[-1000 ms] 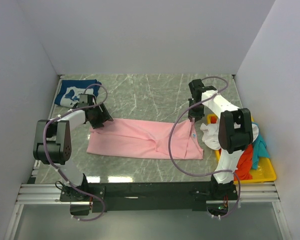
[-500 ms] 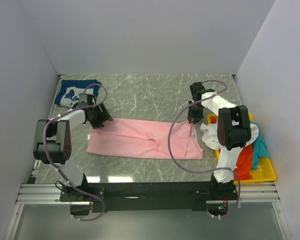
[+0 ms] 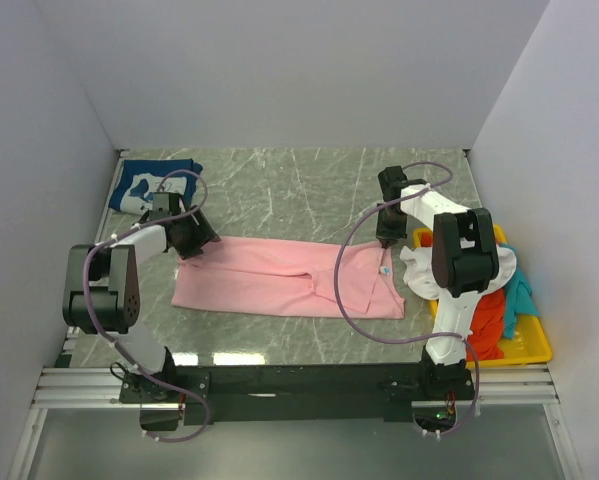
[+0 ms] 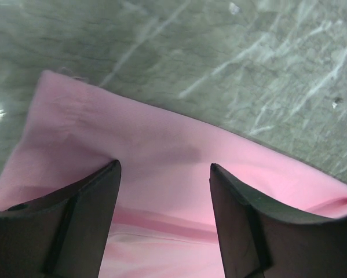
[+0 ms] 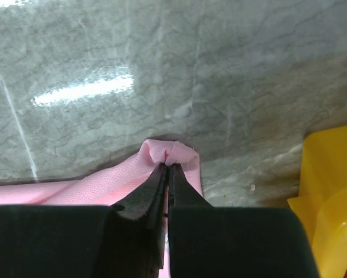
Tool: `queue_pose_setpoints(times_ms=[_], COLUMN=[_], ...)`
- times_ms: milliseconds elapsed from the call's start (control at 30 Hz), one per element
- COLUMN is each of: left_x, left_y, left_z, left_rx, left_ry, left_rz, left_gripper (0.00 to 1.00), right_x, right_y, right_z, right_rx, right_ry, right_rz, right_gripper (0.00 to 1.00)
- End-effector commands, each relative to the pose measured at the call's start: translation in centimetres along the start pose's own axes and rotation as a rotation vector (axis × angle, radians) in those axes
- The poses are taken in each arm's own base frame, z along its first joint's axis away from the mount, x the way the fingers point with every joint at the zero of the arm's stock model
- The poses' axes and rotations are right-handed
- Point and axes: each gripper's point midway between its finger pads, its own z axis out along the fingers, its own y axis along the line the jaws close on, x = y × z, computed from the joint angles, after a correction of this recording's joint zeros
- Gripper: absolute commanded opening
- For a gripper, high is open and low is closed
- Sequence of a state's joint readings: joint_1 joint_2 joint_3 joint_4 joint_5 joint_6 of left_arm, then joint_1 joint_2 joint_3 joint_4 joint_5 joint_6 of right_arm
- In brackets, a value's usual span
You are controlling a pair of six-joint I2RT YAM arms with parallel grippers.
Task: Fold and stack the t-shirts
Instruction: Fold the tshirt
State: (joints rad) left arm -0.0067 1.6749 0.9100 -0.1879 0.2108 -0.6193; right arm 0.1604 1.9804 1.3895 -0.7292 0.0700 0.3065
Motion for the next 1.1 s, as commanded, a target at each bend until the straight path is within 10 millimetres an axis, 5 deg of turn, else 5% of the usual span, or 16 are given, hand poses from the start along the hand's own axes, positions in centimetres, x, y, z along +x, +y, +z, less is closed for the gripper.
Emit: queue_pose_setpoints(times_ms=[0, 400, 900, 1067], left_x=[0.3, -1.3, -5.1, -4.2], left_y=[4.0, 1.6, -1.4, -1.6], left_z=[-0.4, -1.8, -7.8, -7.3], left_rx=[-0.146, -0.043, -0.004, 0.019], left_ry=[-0.036, -0.108, -0.253, -0.197], left_rz=[-0.042, -0.025, 0.021, 0.093], left_gripper=[0.7, 0.72, 0.76, 0.74], right_x=[-0.2, -1.8, -10.6, -13.4], right_y=[-2.1, -1.1, 2.0, 3.2], right_z=[-1.1, -1.6, -0.4, -2.3], right_rx=[0.085, 0.054, 0.029, -0.003], right_ry=[-0.02, -0.028, -0.106, -0.163], right_rz=[0.032, 0.025, 0.049, 0.061], right_gripper=[0.0, 0.0, 0.0, 0.18])
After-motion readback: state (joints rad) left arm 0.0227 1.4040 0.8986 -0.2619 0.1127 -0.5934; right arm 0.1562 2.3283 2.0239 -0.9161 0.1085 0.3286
